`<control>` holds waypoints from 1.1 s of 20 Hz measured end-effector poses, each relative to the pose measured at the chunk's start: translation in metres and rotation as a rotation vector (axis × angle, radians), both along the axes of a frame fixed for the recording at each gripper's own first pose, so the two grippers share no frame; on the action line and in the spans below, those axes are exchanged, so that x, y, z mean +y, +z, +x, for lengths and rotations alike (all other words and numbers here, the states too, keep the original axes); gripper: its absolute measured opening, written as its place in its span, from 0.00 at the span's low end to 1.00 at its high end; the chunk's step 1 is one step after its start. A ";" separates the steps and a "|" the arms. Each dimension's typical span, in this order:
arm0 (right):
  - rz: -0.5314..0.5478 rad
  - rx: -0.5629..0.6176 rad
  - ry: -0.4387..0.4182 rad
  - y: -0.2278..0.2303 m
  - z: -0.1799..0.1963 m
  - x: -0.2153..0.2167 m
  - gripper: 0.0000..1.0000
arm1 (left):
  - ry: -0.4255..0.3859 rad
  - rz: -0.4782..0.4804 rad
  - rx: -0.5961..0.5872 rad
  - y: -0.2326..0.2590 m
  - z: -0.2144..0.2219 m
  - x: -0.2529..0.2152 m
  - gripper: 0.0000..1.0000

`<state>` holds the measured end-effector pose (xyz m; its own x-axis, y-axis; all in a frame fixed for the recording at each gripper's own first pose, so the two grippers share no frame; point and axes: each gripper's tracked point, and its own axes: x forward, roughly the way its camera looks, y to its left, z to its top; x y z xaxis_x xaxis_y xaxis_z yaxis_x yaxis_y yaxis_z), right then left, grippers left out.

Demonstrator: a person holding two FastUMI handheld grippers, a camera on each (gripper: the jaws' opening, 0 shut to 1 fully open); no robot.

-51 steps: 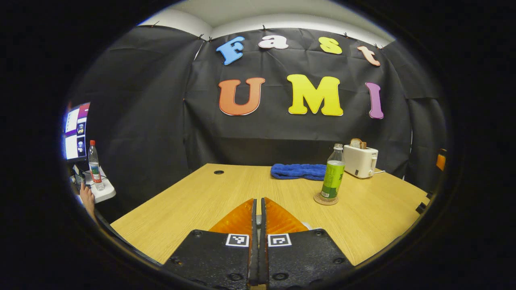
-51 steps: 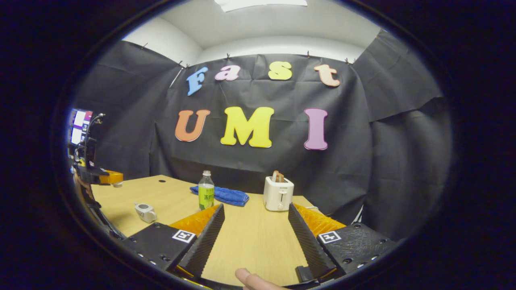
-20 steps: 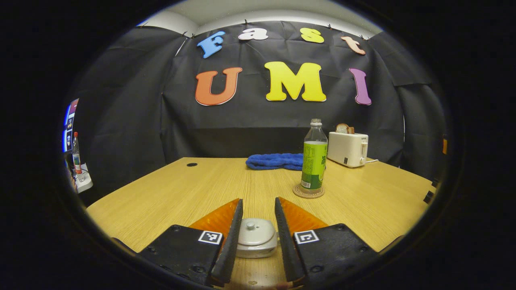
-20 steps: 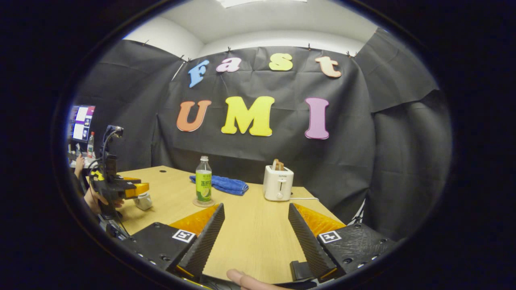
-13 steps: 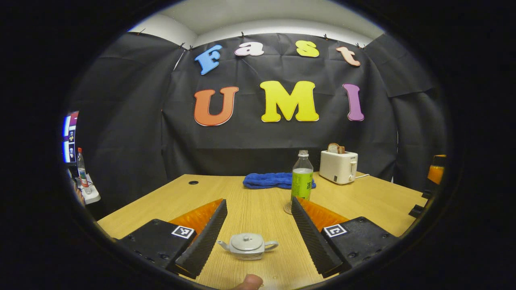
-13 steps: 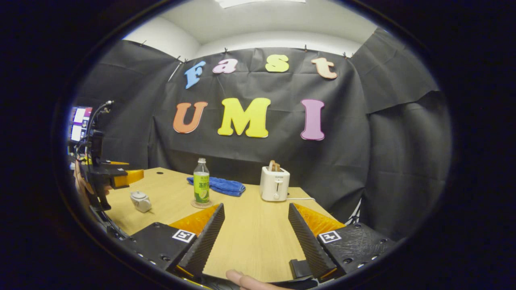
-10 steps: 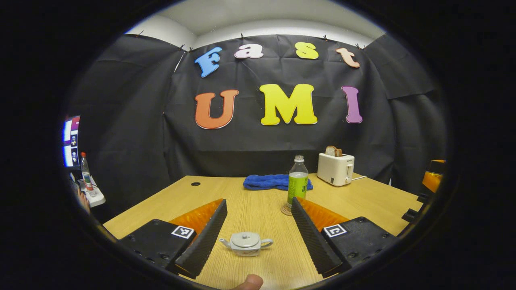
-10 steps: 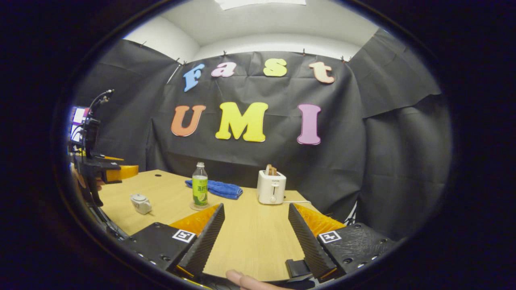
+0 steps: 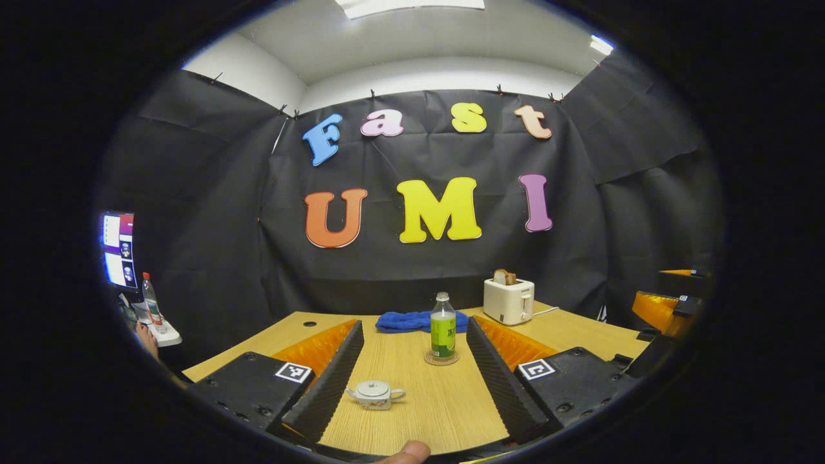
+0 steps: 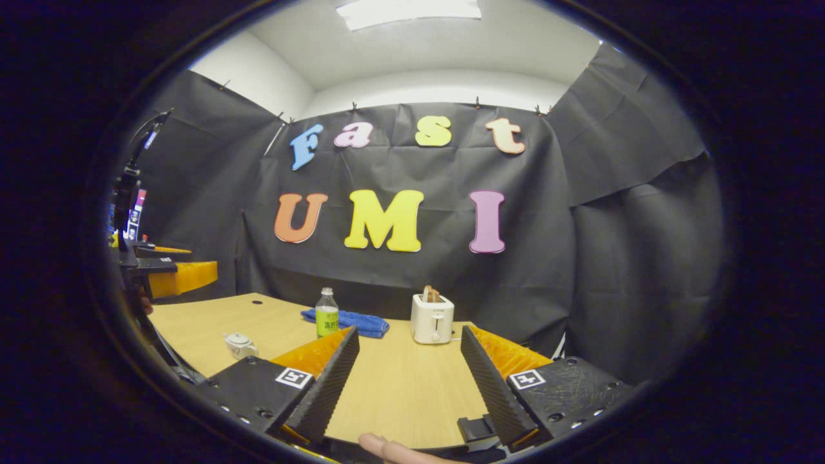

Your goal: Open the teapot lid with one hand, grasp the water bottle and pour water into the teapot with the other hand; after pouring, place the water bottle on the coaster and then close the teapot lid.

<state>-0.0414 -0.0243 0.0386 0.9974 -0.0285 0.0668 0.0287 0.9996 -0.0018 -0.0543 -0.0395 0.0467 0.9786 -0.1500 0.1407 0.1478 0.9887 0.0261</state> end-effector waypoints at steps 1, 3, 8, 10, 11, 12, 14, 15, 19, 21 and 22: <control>-0.005 0.000 0.003 -0.001 -0.001 0.002 0.95 | 0.009 -0.008 0.000 0.001 -0.003 0.000 1.00; -0.009 0.003 0.008 -0.001 -0.002 0.004 0.95 | 0.013 -0.007 0.012 -0.002 -0.006 -0.002 1.00; -0.012 0.026 -0.007 -0.007 0.004 0.000 0.95 | 0.014 0.018 0.022 -0.009 0.001 -0.006 1.00; -0.015 0.037 -0.010 -0.011 0.007 -0.001 0.95 | 0.013 0.019 0.029 -0.011 0.003 -0.007 1.00; -0.013 0.043 -0.009 -0.012 0.008 -0.001 0.95 | 0.014 0.021 0.030 -0.012 0.004 -0.006 1.00; -0.013 0.050 -0.005 -0.016 0.009 0.000 0.95 | 0.017 0.022 0.031 -0.012 0.004 -0.006 1.00; -0.010 0.051 0.021 -0.016 0.010 0.006 0.95 | 0.019 0.021 0.031 -0.012 0.005 -0.005 1.00; -0.014 0.054 0.028 -0.017 0.010 0.008 0.95 | 0.018 0.021 0.033 -0.013 0.006 -0.005 1.00; -0.028 0.056 0.027 -0.020 0.011 0.009 0.92 | 0.020 0.022 0.042 -0.017 0.010 -0.005 1.00; -0.034 0.055 0.016 -0.020 0.013 0.006 0.95 | 0.021 0.024 0.047 -0.018 0.011 -0.005 1.00; -0.036 0.056 0.013 -0.021 0.013 0.006 0.95 | 0.020 0.024 0.047 -0.019 0.011 -0.005 1.00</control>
